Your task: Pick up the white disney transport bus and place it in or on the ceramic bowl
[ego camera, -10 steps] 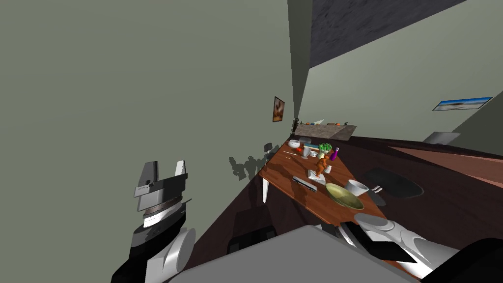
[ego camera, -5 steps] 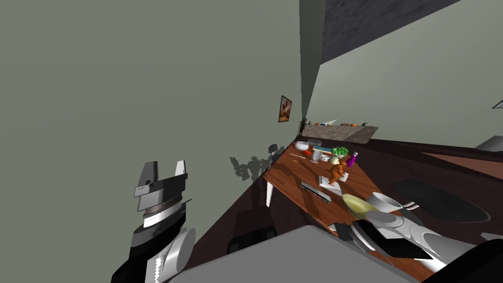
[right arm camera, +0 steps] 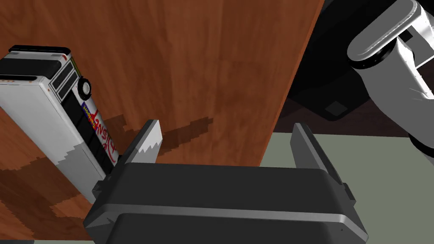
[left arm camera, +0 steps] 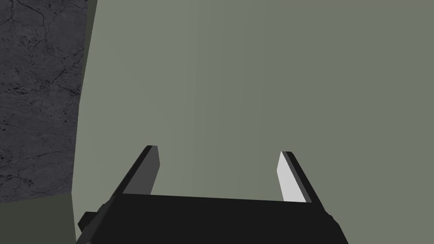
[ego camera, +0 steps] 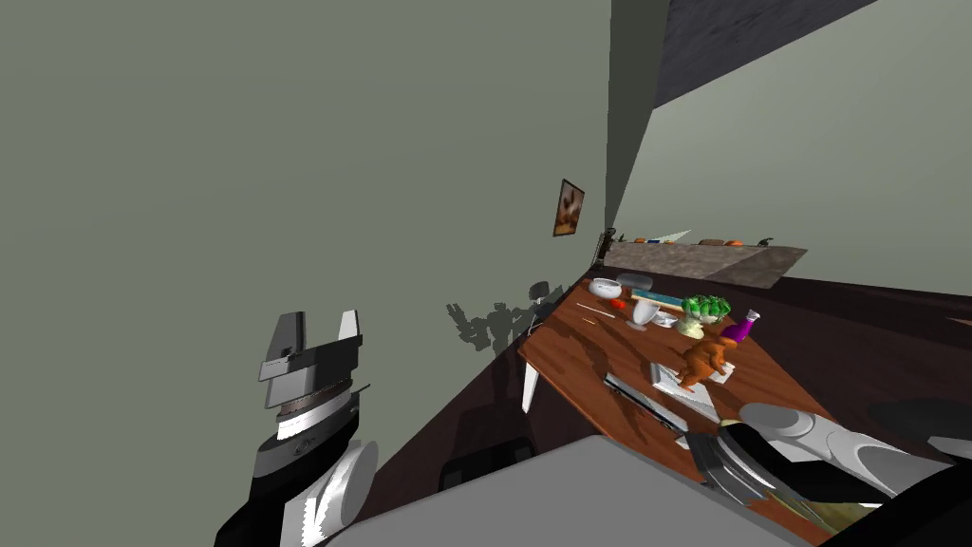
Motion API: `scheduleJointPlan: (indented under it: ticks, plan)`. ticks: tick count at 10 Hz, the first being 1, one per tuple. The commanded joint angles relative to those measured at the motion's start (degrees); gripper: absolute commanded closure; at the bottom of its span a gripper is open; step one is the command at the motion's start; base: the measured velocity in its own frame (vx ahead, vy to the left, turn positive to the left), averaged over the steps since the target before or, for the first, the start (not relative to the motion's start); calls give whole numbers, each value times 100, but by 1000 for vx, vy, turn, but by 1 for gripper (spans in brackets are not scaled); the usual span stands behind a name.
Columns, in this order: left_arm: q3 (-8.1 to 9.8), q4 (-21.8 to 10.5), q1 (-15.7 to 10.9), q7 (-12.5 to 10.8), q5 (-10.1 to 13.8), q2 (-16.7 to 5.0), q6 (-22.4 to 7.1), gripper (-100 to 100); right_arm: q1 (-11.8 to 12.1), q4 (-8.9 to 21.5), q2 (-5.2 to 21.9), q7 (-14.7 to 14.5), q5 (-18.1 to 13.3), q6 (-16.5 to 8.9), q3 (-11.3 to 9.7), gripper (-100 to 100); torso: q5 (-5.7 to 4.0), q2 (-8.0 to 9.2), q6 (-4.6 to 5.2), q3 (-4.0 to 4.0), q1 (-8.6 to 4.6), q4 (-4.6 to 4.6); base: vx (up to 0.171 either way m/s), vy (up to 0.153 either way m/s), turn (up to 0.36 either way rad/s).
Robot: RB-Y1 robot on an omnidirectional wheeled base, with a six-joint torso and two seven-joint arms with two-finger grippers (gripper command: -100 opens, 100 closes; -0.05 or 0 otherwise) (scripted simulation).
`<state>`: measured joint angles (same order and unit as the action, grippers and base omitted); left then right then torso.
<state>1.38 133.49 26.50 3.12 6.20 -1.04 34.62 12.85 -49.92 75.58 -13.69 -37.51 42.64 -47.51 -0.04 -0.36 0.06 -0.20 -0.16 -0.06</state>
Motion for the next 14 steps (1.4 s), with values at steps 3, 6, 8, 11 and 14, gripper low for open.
scheduleJointPlan:
  ticks: [3, 6, 8, 11, 14]
  plan:
    - [0, 0, 1, 0, 0, 0, 0, 0, -66, 582, 38, 186, -198, -179, -124, -100, -1, -33, -2, -19, -7, -7, 160, -55, 218]
    - [0, 0, 1, 0, 0, 0, 0, 0, -93, 939, -115, 281, -317, -247, -214, -100, -1, 3, 6, 1, 6, -1, 89, -38, 90]
    - [0, 0, 0, 0, 0, 0, 0, 0, -95, 1077, -225, 324, -364, -271, -259, -100, 0, 10, 6, 5, 8, 1, 65, -35, 81]
    - [0, 0, 1, 0, 0, 0, 0, 0, -77, 1279, -534, 414, -455, -309, -365, -100, -1, 10, 7, 5, 8, 1, 75, -38, 96]
    - [0, 0, 0, 0, 0, 0, 0, 0, -47, 1062, -504, 585, -728, -391, -236, -100, 3, 31, 8, 17, 21, 6, 19, -14, -28]
